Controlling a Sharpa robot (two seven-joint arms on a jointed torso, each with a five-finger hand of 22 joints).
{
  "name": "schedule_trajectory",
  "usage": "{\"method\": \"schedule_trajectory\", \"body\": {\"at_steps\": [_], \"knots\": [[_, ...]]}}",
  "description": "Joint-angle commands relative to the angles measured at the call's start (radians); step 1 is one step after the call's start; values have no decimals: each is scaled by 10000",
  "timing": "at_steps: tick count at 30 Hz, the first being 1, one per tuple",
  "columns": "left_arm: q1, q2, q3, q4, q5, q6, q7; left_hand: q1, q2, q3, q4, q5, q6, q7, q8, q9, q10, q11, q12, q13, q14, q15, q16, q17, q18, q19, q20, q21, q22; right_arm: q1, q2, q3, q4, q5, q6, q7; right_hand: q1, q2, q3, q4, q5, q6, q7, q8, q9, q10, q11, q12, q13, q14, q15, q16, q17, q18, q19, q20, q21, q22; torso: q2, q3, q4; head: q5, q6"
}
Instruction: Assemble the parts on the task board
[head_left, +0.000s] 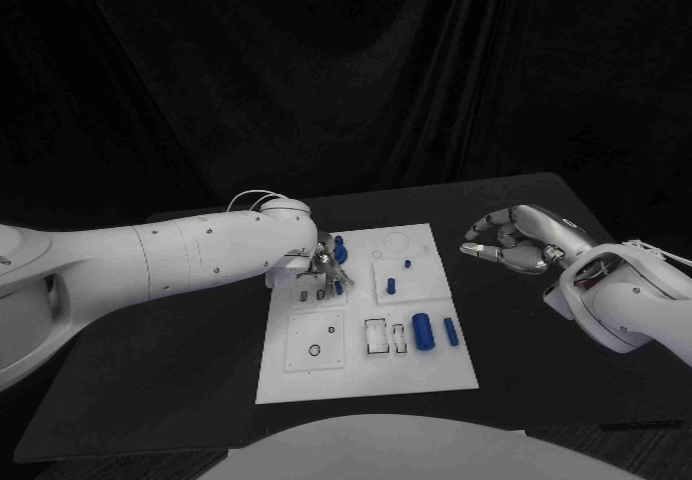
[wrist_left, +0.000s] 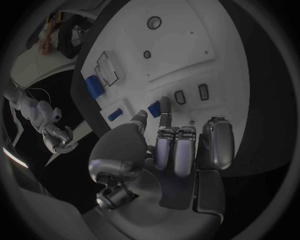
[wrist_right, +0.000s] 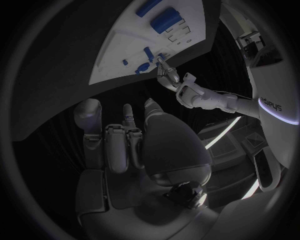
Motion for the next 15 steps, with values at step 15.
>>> {"method": "schedule_trajectory", "body": {"at_steps": [15], "knots": [[-22, -9, 7, 15, -25, 20, 26, 541, 34, 345, -475, 892, -146, -21, -115, 281, 1026, -37, 28, 2616, 1075, -54, 27, 2632, 0, 1, -53, -100, 876, -52, 23, 7, -42, -18, 122, -207, 67, -9, -41, -25, 42, 87, -6, 61, -18, 881, 101, -58, 2421, 627, 91, -24, 1317, -29, 39, 5, -47, 1121, -9, 3, 0, -10, -2]]}}
